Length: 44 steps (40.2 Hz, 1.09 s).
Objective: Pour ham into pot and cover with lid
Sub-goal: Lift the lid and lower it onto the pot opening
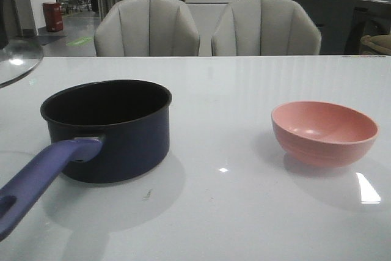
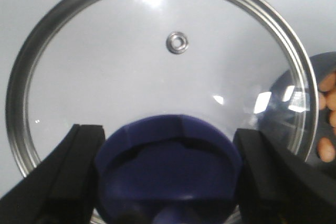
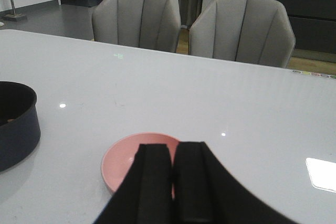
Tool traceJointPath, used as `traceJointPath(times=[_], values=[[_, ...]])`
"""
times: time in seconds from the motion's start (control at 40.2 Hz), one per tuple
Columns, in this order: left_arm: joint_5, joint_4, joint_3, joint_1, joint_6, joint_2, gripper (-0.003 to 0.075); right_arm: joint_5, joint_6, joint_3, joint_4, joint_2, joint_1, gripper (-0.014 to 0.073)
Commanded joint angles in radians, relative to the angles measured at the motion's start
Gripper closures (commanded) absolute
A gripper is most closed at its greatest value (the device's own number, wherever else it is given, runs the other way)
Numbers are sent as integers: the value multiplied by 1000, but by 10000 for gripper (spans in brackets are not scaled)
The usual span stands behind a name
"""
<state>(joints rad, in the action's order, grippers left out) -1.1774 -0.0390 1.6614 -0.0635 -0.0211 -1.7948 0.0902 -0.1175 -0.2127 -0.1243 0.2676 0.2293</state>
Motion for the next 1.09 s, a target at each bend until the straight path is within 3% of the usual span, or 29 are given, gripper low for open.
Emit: traceJointPath(times=[0.0, 0.199, 0.398, 1.07], values=[[0, -17, 79, -84, 12, 60, 516, -79, 0, -28, -2, 7, -1, 430], [-11, -17, 99, -256, 65, 35, 516, -79, 0, -28, -2, 7, -1, 430], [-71, -19, 141, -340, 65, -44, 515, -79, 0, -28, -2, 7, -1, 430], [-91, -47, 170, -368, 65, -131, 511, -79, 0, -28, -2, 7, -1, 430]])
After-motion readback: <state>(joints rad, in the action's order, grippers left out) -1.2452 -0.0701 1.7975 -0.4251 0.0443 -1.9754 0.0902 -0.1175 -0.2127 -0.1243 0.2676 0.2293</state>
